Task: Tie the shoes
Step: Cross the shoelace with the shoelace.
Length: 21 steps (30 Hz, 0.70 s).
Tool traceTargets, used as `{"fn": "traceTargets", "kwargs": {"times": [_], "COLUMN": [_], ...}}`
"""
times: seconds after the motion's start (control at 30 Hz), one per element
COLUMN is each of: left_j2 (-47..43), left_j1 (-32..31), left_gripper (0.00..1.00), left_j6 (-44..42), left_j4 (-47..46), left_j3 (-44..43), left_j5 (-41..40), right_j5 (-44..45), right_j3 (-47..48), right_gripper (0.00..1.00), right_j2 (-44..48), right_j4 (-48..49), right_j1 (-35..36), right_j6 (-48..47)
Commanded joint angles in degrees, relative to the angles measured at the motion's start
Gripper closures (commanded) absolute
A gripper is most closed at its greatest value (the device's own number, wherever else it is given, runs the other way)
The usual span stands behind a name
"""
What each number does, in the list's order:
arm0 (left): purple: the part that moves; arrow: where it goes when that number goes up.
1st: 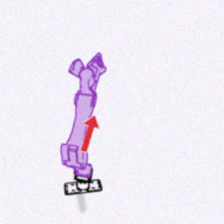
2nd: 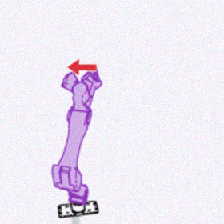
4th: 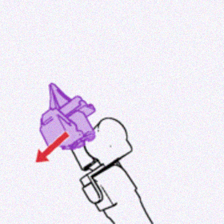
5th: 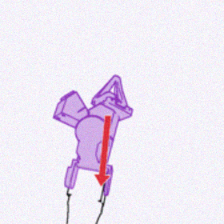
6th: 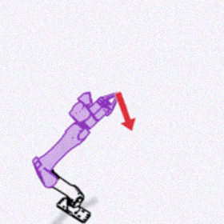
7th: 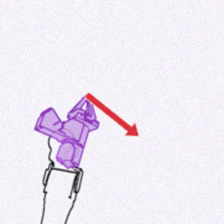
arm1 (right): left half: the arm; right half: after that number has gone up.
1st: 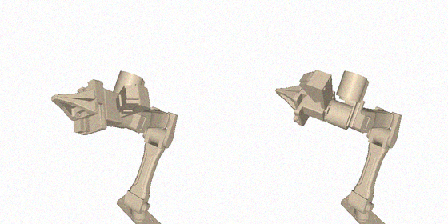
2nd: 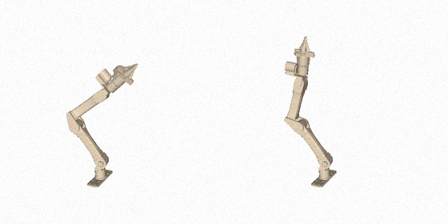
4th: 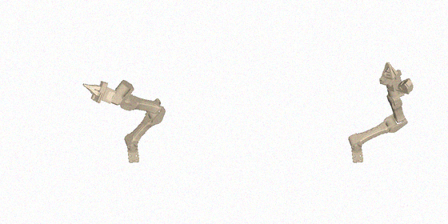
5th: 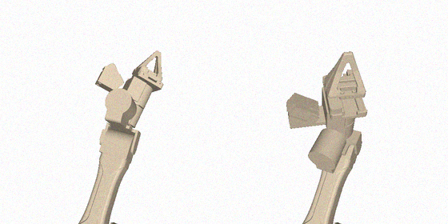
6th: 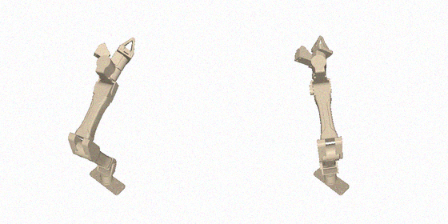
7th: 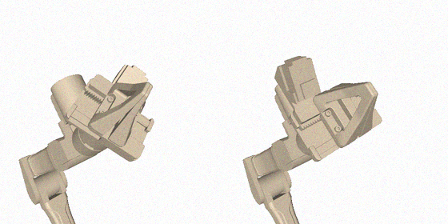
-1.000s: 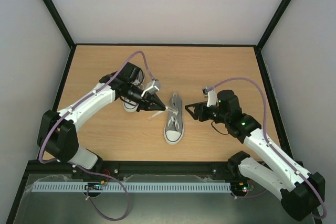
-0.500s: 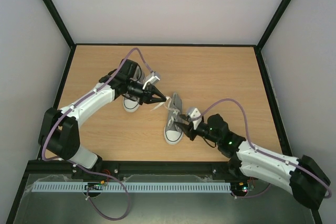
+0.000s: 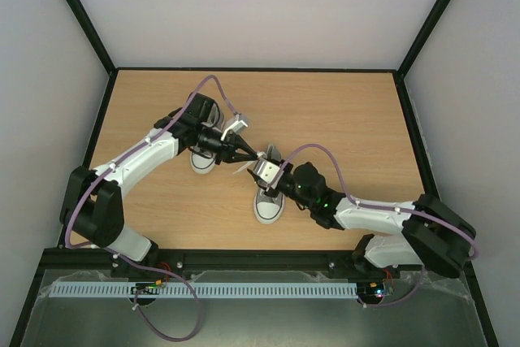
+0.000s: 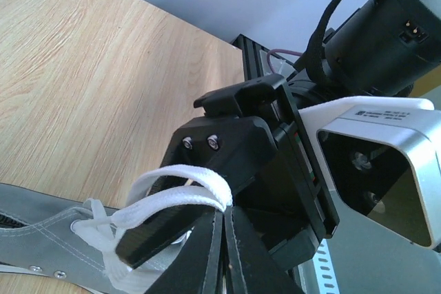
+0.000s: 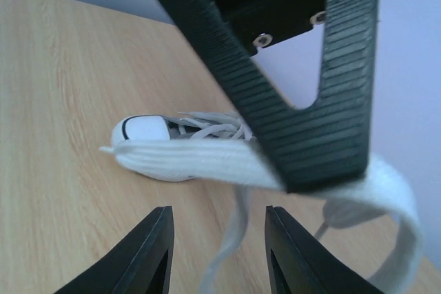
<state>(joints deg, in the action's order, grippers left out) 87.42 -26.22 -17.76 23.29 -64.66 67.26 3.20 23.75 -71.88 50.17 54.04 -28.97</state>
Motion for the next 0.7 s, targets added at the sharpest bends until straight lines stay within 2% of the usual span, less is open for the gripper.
{"fn": "traceTargets", "kwargs": {"times": [0.0, 0.17, 0.2, 0.33, 0.47, 0.67], "left_j2": [-0.14, 0.02, 0.10, 0.46, 0.16, 0.04], "left_j1": [-0.06, -0.06, -0.04, -0.02, 0.73, 3.34], "left_gripper": [0.97, 0.98, 0.98, 0.98, 0.97, 0.97], "left_j6": [-2.49, -4.34, -4.53, -5.06, -5.27, -5.00], "left_j4": [2.18, 3.61, 3.76, 4.63, 4.93, 4.52], "left_j3": [0.07, -0.04, -0.09, -0.52, -0.57, -0.22], "left_j5": [1.53, 2.84, 2.95, 3.11, 1.72, -0.26], "right_j5": [3.59, 4.48, 4.15, -0.08, -1.77, -9.47], "right_j3": [2.60, 3.00, 2.98, 3.17, 1.87, -1.83], "right_gripper": [0.62, 0.62, 0.65, 0.98, 0.99, 0.99], "right_j2": [-2.71, -4.19, -4.27, -2.97, 1.96, 15.95], "right_j4": [6.20, 6.04, 5.81, 3.36, -4.57, -25.40], "right_j1": [0.36, 0.36, 0.36, 0.36, 0.36, 0.36], "right_j6": [-1.81, -1.89, -2.03, -2.03, 0.09, 4.74]}}
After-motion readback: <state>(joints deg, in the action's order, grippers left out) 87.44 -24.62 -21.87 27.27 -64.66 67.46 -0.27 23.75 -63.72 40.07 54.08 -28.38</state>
